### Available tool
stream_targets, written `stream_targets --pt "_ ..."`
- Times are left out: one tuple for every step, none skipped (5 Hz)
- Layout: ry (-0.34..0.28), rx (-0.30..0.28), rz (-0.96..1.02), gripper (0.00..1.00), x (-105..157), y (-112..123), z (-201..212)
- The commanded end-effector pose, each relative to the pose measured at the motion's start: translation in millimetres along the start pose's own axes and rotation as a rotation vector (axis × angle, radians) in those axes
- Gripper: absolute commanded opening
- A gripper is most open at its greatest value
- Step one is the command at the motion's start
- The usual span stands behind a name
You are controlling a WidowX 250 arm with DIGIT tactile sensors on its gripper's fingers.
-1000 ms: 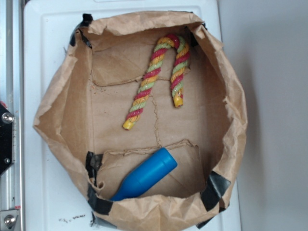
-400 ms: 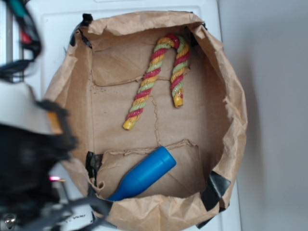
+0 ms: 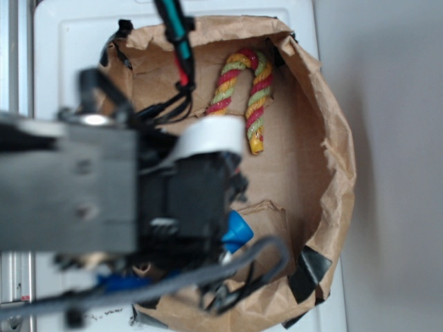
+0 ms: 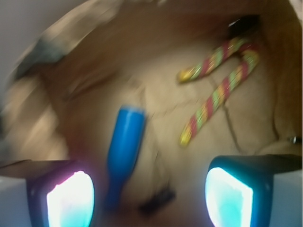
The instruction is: Grab the multicolored rope.
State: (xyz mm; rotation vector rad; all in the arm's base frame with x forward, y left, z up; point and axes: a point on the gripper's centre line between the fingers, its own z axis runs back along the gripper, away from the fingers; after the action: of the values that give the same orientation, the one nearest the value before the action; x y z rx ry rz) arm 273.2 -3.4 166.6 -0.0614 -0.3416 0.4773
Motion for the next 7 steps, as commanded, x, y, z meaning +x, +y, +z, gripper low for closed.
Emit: stream_targets --pt "0.018 0.019 0.139 1.00 31.6 39.4 -23.1" --pt "0.018 0.019 0.139 1.00 31.6 39.4 -23.1" --pt "0.018 0.019 0.139 1.00 31.6 39.4 -23.1" --pt "0.018 0.019 0.139 1.00 31.6 39.4 -23.1" --pt "0.018 0.019 0.139 1.00 31.6 39.4 -23.1" --pt "0.039 0.092 0.158 1.00 32.7 27.9 -53.2" --pt "0.008 0.142 0.143 1.00 24.5 21.2 -70.6"
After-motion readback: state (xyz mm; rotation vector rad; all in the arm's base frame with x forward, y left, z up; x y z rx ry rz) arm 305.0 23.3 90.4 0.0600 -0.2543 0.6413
